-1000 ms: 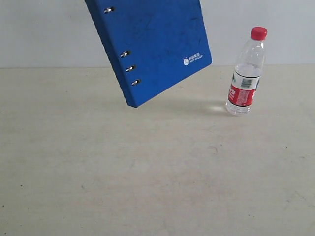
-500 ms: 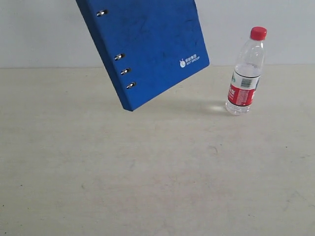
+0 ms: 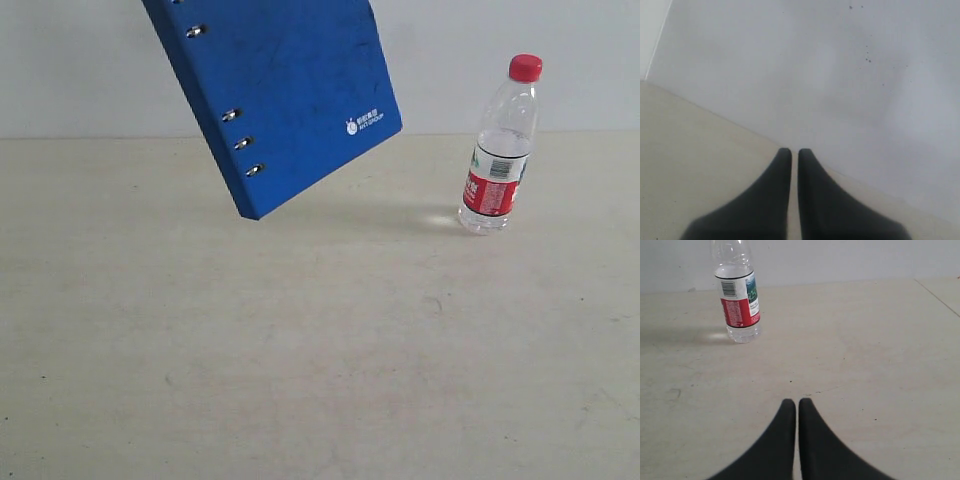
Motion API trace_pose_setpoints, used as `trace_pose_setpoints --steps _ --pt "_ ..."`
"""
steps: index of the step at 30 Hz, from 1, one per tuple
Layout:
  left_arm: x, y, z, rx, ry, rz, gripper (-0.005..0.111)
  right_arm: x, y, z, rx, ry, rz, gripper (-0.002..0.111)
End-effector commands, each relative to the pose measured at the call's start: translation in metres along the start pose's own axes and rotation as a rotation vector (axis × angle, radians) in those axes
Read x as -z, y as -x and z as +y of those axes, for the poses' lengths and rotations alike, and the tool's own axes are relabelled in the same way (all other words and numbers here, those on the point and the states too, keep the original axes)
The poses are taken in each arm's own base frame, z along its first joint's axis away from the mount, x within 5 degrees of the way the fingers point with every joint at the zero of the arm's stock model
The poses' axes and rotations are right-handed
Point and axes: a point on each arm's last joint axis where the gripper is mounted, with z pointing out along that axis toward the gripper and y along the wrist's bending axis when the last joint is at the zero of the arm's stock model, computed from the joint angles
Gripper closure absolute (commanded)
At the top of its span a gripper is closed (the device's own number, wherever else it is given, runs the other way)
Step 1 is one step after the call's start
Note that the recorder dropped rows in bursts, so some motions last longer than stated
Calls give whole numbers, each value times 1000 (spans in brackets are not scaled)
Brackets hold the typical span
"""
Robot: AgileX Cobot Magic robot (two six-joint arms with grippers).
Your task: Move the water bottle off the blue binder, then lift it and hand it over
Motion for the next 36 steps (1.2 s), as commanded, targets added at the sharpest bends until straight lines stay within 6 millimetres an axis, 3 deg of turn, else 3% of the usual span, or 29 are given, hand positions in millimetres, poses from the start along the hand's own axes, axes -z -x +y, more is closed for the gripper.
trace_pose_setpoints --steps 1,7,12,18,26,28,36 --pt "1 6 -9 -36 -76 -11 102 0 1 0 -4 -3 -10 109" --pt "3 19 -18 -111 -142 -57 102 0 1 0 -4 -3 -10 109" --pt "4 21 -22 -8 -200 -104 102 0 1 0 -4 -3 -10 109" --pt "3 0 -21 -48 -246 -11 102 0 1 0 -4 -3 -10 109" --pt "5 -28 -9 -469 -181 278 102 0 1 0 -4 -3 -10 109" --pt "6 -34 -7 -466 -169 344 102 0 1 0 -4 -3 -10 109" --pt "7 -32 -11 -385 -222 335 102 0 1 0 -4 -3 -10 109"
